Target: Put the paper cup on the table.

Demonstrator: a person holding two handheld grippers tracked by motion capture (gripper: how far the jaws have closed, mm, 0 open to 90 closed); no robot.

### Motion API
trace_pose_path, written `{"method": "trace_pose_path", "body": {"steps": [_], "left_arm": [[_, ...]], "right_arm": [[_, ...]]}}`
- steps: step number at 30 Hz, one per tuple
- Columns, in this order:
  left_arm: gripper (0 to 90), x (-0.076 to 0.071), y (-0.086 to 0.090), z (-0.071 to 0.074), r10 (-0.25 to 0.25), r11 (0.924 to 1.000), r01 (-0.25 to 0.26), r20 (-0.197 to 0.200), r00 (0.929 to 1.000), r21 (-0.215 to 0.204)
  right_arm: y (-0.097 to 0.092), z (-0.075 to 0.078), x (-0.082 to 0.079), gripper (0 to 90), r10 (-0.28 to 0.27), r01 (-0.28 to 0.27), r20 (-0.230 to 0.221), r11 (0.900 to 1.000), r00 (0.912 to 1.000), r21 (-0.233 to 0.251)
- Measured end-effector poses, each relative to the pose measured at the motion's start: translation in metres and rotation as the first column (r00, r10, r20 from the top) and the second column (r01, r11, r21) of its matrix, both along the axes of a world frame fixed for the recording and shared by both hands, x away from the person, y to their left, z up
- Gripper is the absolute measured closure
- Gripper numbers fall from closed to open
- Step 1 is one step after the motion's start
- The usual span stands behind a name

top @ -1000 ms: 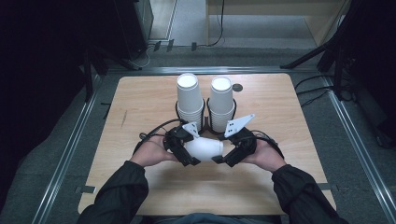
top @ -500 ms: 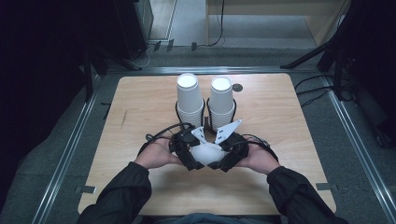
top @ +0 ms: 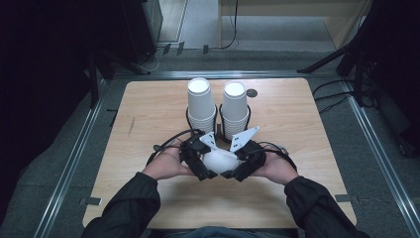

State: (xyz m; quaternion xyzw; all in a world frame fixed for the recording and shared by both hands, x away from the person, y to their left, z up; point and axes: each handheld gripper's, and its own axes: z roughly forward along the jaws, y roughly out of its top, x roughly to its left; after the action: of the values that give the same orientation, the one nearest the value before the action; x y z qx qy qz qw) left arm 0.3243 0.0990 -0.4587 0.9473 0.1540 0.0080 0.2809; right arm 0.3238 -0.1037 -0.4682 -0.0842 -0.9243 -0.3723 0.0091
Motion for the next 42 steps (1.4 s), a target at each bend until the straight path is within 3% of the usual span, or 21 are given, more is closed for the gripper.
{"method": "trace_pose_path", "body": {"steps": [7, 10, 12, 17, 21, 25, 27, 31, 33, 34, 37, 42], "left_arm": [[0.0, 0.003, 0.010, 0.004, 0.019, 0.9979, -0.020, -0.011, 0.9998, -0.061], [0.0, 0.003, 0.015, 0.004, 0.025, 0.9948, -0.024, 0.006, 0.9997, -0.099], [0.0, 0.004, 0.019, 0.004, 0.036, 0.9912, -0.037, -0.011, 0.9993, -0.127], [0.0, 0.006, 0.025, 0.004, 0.049, 0.9893, -0.052, -0.024, 0.9985, -0.136], [0.0, 0.004, 0.029, 0.007, 0.069, 0.9844, -0.069, -0.006, 0.9976, -0.162], [0.0, 0.005, 0.034, 0.011, 0.082, 0.9766, -0.085, -0.019, 0.9964, -0.198], [0.0, 0.005, 0.036, 0.012, 0.093, 0.9678, -0.099, -0.037, 0.9950, -0.231], [0.0, 0.005, 0.038, 0.014, 0.107, 0.9574, -0.114, -0.044, 0.9933, -0.265], [0.0, 0.005, 0.038, 0.017, 0.115, 0.9377, -0.132, -0.072, 0.9907, -0.321], [0.0, 0.005, 0.038, 0.017, 0.115, 0.9377, -0.132, -0.072, 0.9907, -0.321], [0.0, 0.004, 0.036, 0.019, 0.114, 0.9247, -0.140, -0.095, 0.9890, -0.354], [0.0, 0.003, 0.029, 0.019, 0.099, 0.9210, -0.132, -0.108, 0.9892, -0.366]], "right_arm": [[-0.009, 0.006, 0.003, 22.7, -0.019, 0.019, -0.001, 0.9986, 0.9998, 0.048], [-0.014, 0.009, 0.004, 22.5, -0.025, 0.027, -0.020, 0.9970, 0.9995, 0.073], [-0.016, 0.011, 0.005, 22.5, -0.030, 0.032, -0.024, 0.9957, 0.9993, 0.087], [-0.024, 0.015, 0.006, 22.5, -0.057, 0.059, -0.019, 0.9922, 0.9982, 0.110], [-0.031, 0.018, 0.008, 22.5, -0.078, 0.079, -0.013, 0.9880, 0.9969, 0.133], [-0.037, 0.022, 0.009, 22.4, -0.094, 0.095, -0.014, 0.9817, 0.9955, 0.165], [-0.040, 0.024, 0.009, 22.4, -0.105, 0.106, -0.014, 0.9778, 0.9943, 0.181], [-0.044, 0.027, 0.010, 22.4, -0.108, 0.108, -0.013, 0.9695, 0.9941, 0.220], [-0.045, 0.028, 0.009, 22.4, -0.108, 0.106, -0.008, 0.9665, 0.9942, 0.233], [-0.045, 0.028, 0.009, 22.3, -0.107, 0.105, -0.008, 0.9661, 0.9943, 0.236], [-0.043, 0.028, 0.008, 22.3, -0.100, 0.097, -0.002, 0.9649, 0.9950, 0.244], [-0.037, 0.027, 0.006, 22.3, -0.080, 0.078, -0.003, 0.9664, 0.9968, 0.245]]}}
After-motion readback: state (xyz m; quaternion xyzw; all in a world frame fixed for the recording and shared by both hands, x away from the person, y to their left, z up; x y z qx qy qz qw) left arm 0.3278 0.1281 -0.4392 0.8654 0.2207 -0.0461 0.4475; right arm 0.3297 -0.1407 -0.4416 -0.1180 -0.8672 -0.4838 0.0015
